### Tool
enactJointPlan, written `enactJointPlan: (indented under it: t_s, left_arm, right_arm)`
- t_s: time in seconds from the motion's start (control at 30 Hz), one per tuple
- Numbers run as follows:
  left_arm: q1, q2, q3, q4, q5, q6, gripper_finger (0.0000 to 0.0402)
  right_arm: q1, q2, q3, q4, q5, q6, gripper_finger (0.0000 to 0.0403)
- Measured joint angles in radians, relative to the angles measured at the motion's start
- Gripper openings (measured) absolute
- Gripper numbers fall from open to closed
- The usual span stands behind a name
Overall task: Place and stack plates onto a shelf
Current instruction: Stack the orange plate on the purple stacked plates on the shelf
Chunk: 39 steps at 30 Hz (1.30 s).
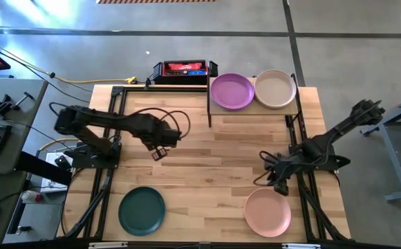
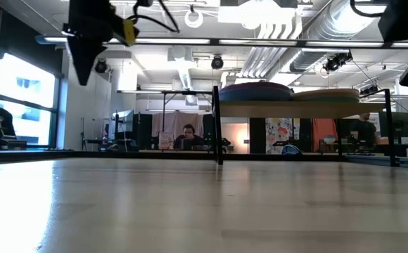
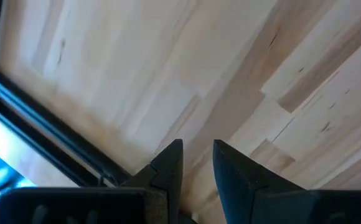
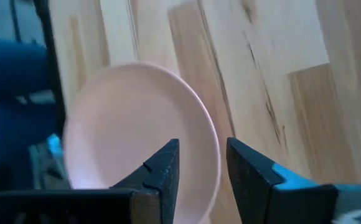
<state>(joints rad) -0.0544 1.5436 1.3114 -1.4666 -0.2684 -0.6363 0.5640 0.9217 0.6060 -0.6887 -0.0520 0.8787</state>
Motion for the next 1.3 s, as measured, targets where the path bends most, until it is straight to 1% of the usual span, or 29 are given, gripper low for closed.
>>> enactJointPlan:
  t_s: [0.13,0.37,0.6,0.8,1.13,1.23,1.3]
  left_arm:
    - [0.000,-0.043,-0.060,0.002,0.019,-0.070,0.0076]
    - [0.000,-0.052,-0.103,0.007,0.024,-0.088,0.0076]
    - [0.002,-0.052,-0.105,0.031,0.023,-0.095,0.0076]
    - [0.002,-0.052,-0.105,0.053,0.023,-0.094,0.0076]
    - [0.002,-0.052,-0.105,0.055,0.023,-0.094,0.0076]
    - [0.002,-0.052,-0.105,0.057,0.023,-0.094,0.0076]
    - [0.002,-0.052,-0.105,0.059,0.023,-0.094,0.0076]
  right_arm:
    - [0.000,0.060,0.000,-0.002,-0.022,-0.079,0.0122]
    - [0.000,0.165,0.000,0.002,-0.028,-0.182,0.0133]
    - [0.000,0.266,0.000,0.033,-0.032,-0.200,0.0133]
    - [0.002,0.349,0.000,0.080,-0.073,-0.207,0.0133]
    - [0.045,0.469,0.002,0.092,-0.083,-0.199,0.0133]
    - [0.047,0.482,0.004,0.091,-0.086,-0.198,0.0120]
    - [0.046,0.481,0.004,0.088,-0.090,-0.198,0.0096]
